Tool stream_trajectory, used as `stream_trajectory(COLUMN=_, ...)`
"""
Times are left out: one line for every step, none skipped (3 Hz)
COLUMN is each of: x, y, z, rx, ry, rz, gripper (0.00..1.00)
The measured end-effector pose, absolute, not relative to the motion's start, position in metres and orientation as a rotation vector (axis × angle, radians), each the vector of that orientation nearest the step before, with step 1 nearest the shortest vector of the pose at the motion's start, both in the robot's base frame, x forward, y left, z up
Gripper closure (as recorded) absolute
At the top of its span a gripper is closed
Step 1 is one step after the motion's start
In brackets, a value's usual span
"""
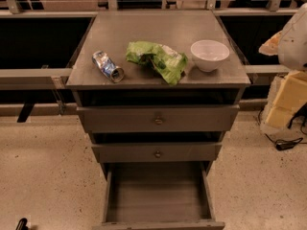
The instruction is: Place redbull can into bottom drawer
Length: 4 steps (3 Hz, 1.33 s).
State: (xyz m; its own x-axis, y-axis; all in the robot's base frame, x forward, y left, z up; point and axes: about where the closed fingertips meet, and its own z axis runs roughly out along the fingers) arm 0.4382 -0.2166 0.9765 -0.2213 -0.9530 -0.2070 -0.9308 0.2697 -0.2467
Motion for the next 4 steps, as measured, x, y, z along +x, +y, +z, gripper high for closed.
stream_trajectory(x=0.438, y=-0.217, z=0.977, rx=-1.724, ry=2.231, rz=-0.099, gripper=0.00)
stream_trajectory(x=0.457, y=-0.197, z=0.977, rx=-1.759, ry=2.197, rz=-0.089, gripper=0.00)
stream_trajectory(x=0.518, y=-0.135, z=0.974, rx=-1.867, ry=2.081, rz=-0.089, gripper=0.00)
stream_trajectory(x=0.572, y=-0.066, z=0.967, rx=-1.966, ry=1.969, rz=-0.088, gripper=0.00)
